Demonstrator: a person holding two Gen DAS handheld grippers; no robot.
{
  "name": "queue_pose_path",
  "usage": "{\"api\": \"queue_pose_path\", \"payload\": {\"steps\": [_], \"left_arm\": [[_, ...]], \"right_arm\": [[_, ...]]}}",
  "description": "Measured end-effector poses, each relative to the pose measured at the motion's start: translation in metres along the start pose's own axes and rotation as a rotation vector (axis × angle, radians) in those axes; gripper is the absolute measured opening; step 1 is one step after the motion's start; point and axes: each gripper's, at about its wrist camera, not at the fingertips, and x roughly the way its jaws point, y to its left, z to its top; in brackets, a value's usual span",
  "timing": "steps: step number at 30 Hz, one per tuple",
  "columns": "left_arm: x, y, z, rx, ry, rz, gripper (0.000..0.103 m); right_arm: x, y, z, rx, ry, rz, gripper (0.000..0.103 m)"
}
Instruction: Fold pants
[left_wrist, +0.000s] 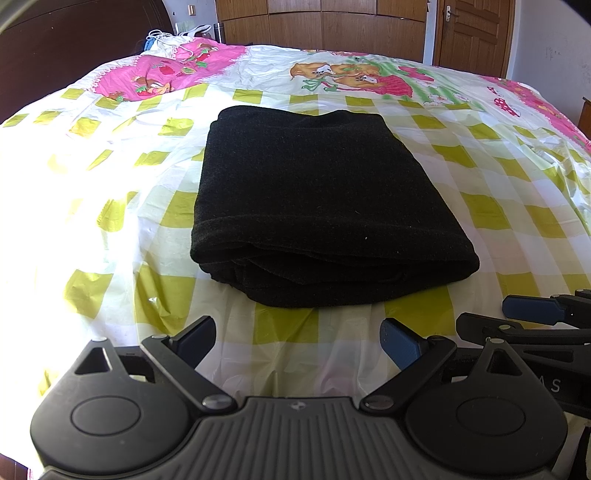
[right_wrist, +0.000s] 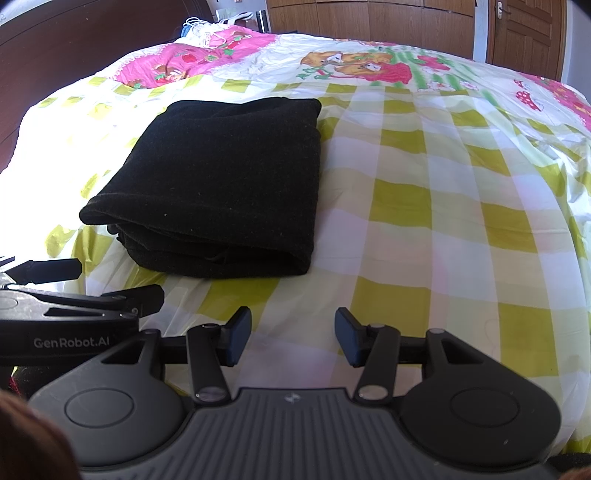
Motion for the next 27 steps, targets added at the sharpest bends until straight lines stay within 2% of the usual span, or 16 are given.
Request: {"api": "queue_pose_path", "payload": {"steps": [27], "left_arm": [[-0.007, 0.017, 0.0, -0.064, -0.028, -0.059, 0.103]], "right_arm": [[-0.01, 0.017, 0.01, -0.032, -0.024, -0.063, 0.051]]}}
